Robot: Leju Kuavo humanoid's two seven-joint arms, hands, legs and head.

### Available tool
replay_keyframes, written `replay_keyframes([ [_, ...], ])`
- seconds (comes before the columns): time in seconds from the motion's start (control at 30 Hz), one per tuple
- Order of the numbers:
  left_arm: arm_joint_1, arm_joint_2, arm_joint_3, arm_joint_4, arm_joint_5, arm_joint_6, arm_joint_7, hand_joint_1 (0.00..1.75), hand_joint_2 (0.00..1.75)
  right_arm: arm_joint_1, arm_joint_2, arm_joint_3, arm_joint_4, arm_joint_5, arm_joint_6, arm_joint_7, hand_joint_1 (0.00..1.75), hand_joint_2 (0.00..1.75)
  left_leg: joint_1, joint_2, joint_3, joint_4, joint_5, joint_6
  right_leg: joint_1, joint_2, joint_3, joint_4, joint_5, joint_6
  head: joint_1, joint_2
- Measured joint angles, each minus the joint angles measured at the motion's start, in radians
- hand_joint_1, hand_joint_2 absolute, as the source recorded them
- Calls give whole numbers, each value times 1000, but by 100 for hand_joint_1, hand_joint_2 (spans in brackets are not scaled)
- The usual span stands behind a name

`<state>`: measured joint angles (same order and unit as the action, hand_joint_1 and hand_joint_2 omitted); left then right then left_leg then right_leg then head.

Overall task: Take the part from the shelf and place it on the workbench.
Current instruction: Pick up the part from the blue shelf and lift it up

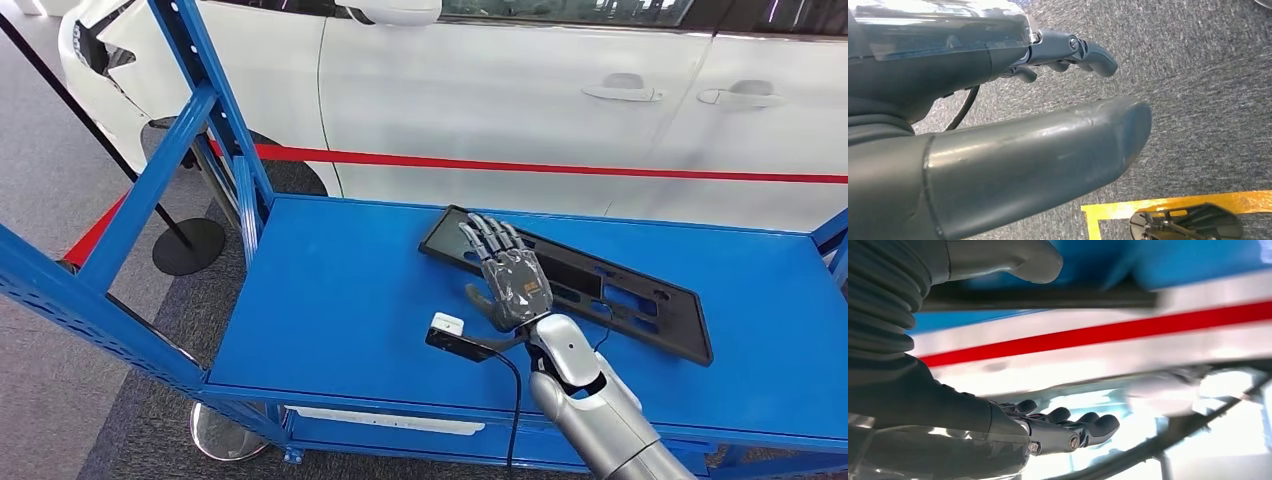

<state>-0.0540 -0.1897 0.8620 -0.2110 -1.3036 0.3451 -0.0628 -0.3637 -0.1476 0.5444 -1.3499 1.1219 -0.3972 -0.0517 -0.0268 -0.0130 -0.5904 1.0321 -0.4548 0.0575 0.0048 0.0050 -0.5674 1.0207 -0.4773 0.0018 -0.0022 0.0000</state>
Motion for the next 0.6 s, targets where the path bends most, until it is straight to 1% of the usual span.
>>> replay_keyframes([
  [0.1, 2, 2, 9, 0, 8, 0, 5, 0, 0, 57, 0, 33, -119, -138, -40, -114, 0, 175, 0, -1, 0, 0, -1, 0, 0, -1, 0, 0, -1, 0, 0, 0],
  [0.2, 3, 4, 21, 0, 16, 4, 9, 0, 0, 109, -1, 71, -229, -193, -84, -173, 0, 175, 0, -1, 0, 0, -2, -1, 0, -1, 0, 0, -2, -1, 0, 0],
  [0.27, 3, 6, 27, 0, 19, 5, 9, 0, 0, 134, -2, 90, -283, -211, -97, -193, 0, 175, 0, -1, 0, 0, -2, -2, 0, -1, 0, 0, -3, -1, 0, 0],
  [0.37, 3, 7, 35, 0, 20, 5, 9, 0, 0, 155, -4, 109, -335, -223, -100, -201, 0, 175, 0, -1, 1, 0, -2, -2, 0, -1, 1, 0, -3, -2, 0, 0],
  [0.6, 3, 12, 42, 0, 17, 4, 8, 0, 0, 166, -16, 138, -383, -240, -101, -238, 0, 175, 0, -1, 2, 0, -2, -2, 0, -1, 3, 0, -3, -2, 0, 0],
])
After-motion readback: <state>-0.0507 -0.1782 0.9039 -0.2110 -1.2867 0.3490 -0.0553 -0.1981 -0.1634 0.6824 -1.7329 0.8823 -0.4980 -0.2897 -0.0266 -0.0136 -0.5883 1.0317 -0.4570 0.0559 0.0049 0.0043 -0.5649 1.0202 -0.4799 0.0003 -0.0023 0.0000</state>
